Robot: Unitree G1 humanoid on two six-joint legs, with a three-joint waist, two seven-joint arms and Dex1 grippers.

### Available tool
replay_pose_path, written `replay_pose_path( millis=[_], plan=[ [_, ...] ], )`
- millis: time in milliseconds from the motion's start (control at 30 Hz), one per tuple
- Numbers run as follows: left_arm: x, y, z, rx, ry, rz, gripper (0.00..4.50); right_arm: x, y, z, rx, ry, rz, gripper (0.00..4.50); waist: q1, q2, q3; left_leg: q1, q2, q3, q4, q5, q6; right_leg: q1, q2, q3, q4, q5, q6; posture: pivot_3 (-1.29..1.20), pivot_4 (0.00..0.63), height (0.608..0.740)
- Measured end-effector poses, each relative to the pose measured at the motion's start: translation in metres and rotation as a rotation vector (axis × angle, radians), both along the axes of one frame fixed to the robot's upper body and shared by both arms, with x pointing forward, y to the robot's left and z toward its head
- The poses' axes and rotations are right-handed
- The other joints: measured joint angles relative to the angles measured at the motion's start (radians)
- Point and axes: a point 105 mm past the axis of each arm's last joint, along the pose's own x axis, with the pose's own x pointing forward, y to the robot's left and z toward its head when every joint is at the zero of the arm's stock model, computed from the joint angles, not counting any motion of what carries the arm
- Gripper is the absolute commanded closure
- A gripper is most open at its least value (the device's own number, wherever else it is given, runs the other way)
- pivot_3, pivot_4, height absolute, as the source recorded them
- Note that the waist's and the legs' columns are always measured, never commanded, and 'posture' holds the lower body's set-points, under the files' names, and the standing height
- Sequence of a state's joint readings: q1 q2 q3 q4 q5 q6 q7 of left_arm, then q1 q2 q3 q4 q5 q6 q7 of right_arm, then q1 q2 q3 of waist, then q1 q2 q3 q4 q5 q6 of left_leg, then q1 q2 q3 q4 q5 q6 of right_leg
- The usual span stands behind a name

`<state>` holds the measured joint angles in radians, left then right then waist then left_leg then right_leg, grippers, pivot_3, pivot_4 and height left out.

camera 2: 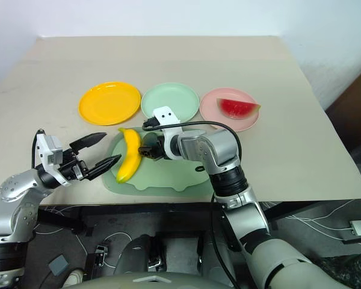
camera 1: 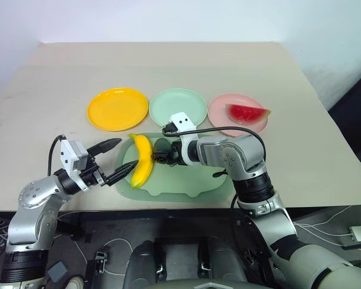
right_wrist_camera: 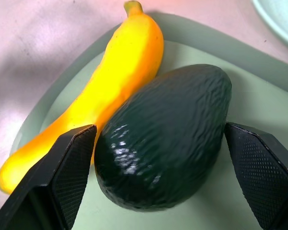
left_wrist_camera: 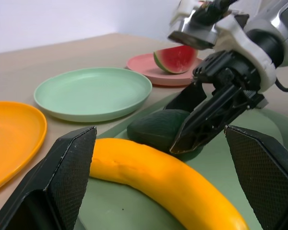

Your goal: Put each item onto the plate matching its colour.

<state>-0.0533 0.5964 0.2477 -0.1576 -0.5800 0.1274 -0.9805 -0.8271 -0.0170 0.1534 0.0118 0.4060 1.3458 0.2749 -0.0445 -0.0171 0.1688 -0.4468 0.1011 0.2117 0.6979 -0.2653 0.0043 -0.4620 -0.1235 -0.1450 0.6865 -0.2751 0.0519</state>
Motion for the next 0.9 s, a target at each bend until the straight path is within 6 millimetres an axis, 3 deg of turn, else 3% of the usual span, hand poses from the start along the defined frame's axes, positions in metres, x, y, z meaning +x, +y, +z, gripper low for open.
replay_pose_path(
  millis=[200,300,400,600,667,833,900],
  plan=[
    [0.0,-0.003,0.004,0.001,-0.005,0.008,0.0,0.003,-0.001,-0.004,-0.02,0.019,-0.011,0.04,-0.001,0.0,0.0,0.0,0.0,0.0,0.0,0.0,0.0,0.0,0.0,0.0,0.0,0.0,0.0,0.0,0.15,0.695],
    [-0.001,-0.007,0.008,0.005,-0.013,0.002,0.0,0.003,-0.001,-0.003,-0.018,0.013,-0.011,0.61,0.0,0.0,0.0,0.0,0.0,0.0,0.0,0.0,0.0,0.0,0.0,0.0,0.0,0.0,0.0,0.0,0.15,0.695],
    [0.001,-0.008,0.009,0.003,-0.011,0.006,0.0,0.004,-0.002,-0.003,-0.023,0.008,-0.016,1.5,0.0,0.0,0.0,0.0,0.0,0.0,0.0,0.0,0.0,0.0,0.0,0.0,0.0,0.0,0.0,0.0,0.15,0.695],
    [0.004,-0.009,0.012,0.0,-0.013,0.011,0.0,0.008,-0.013,0.002,-0.03,-0.008,-0.021,1.5,0.001,0.0,0.0,0.0,0.0,0.0,0.0,0.0,0.0,0.0,0.0,0.0,0.0,0.0,0.0,0.0,0.15,0.695],
    [0.004,-0.009,0.012,0.0,-0.013,0.011,0.0,0.012,-0.022,0.012,-0.027,-0.045,-0.029,1.5,0.001,0.0,0.0,0.0,0.0,0.0,0.0,0.0,0.0,0.0,0.0,0.0,0.0,0.0,0.0,0.0,0.15,0.695],
    [0.003,-0.008,0.012,0.001,-0.013,0.008,0.0,0.031,-0.045,0.065,0.093,-0.23,-0.081,1.5,-0.001,0.0,0.0,0.0,0.0,0.0,0.0,0.0,0.0,-0.001,0.0,0.0,0.0,0.0,0.0,0.0,0.15,0.695],
    [0.002,-0.007,0.01,0.001,-0.01,0.011,0.0,0.039,-0.046,0.072,0.11,-0.268,-0.091,1.5,-0.004,0.0,0.0,0.0,0.0,0.001,-0.001,0.0,0.0,-0.001,0.0,0.0,0.0,0.0,0.0,0.0,0.15,0.695]
  ],
)
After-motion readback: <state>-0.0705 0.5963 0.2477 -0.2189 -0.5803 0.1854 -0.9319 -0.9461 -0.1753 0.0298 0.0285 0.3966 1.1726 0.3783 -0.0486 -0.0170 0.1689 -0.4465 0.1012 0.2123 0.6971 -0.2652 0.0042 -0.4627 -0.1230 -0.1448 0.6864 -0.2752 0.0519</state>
